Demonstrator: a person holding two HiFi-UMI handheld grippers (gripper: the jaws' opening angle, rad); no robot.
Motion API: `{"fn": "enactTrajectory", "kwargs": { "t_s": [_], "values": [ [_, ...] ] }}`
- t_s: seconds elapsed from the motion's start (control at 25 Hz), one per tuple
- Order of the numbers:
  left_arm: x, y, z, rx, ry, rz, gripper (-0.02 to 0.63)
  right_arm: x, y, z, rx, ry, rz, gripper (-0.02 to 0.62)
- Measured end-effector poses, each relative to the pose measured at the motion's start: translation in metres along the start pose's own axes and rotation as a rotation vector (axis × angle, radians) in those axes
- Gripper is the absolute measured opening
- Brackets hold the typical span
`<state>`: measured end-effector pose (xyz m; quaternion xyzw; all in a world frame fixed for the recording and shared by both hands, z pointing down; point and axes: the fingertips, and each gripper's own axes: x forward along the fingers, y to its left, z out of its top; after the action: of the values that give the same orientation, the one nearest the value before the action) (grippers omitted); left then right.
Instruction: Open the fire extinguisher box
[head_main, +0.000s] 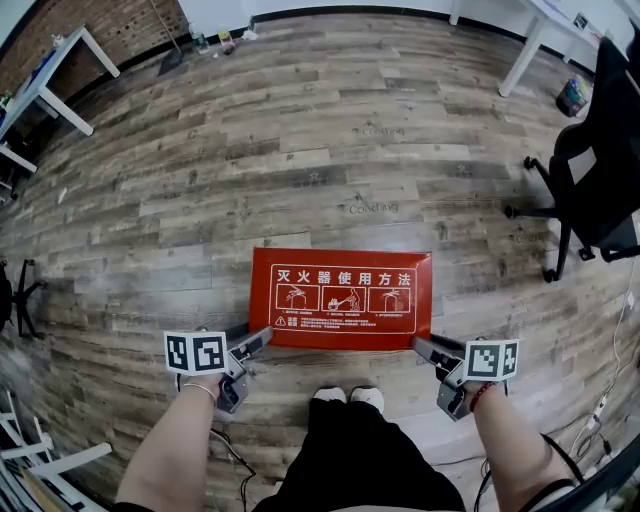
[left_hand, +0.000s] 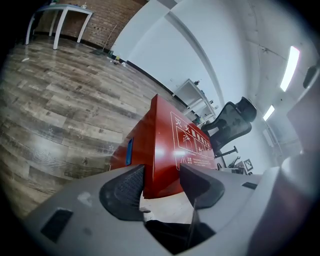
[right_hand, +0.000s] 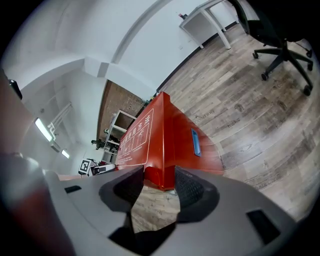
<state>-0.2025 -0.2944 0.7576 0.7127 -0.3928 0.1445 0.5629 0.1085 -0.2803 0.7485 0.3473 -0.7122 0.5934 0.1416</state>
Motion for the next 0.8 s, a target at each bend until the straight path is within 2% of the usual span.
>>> {"fn": "enactTrajectory", "kwargs": {
  "t_s": [0.2, 0.28, 0.44, 0.56, 0.72, 0.8],
  "values": [
    [-0.012, -0.006, 0.004, -0.033, -0.041, -0.017, 0.204, -0.008, 0.010, 0.003, 0.038, -0.016, 0.025, 0.193],
    [-0.018, -0.011, 0.006, -0.047, -0.047, -0.025, 0.204, -0.015, 0.014, 0.003, 0.076, -0.010, 0.010, 0.193],
    [-0.032, -0.024, 0.014, -0.097, -0.069, -0.035, 0.201, -0.029, 0.024, 0.008, 0.141, 0.015, -0.008, 0.190],
    [-0.039, -0.033, 0.021, -0.154, -0.088, -0.046, 0.201, -0.036, 0.038, 0.015, 0.172, 0.015, 0.029, 0.189],
    [-0.044, -0.036, 0.021, -0.175, -0.086, -0.033, 0.201, -0.042, 0.041, 0.015, 0.160, 0.044, -0.020, 0.190],
    [-0.045, -0.036, 0.023, -0.180, -0.111, -0.034, 0.201, -0.043, 0.039, 0.016, 0.149, 0.031, -0.025, 0.190]
  ]
}}
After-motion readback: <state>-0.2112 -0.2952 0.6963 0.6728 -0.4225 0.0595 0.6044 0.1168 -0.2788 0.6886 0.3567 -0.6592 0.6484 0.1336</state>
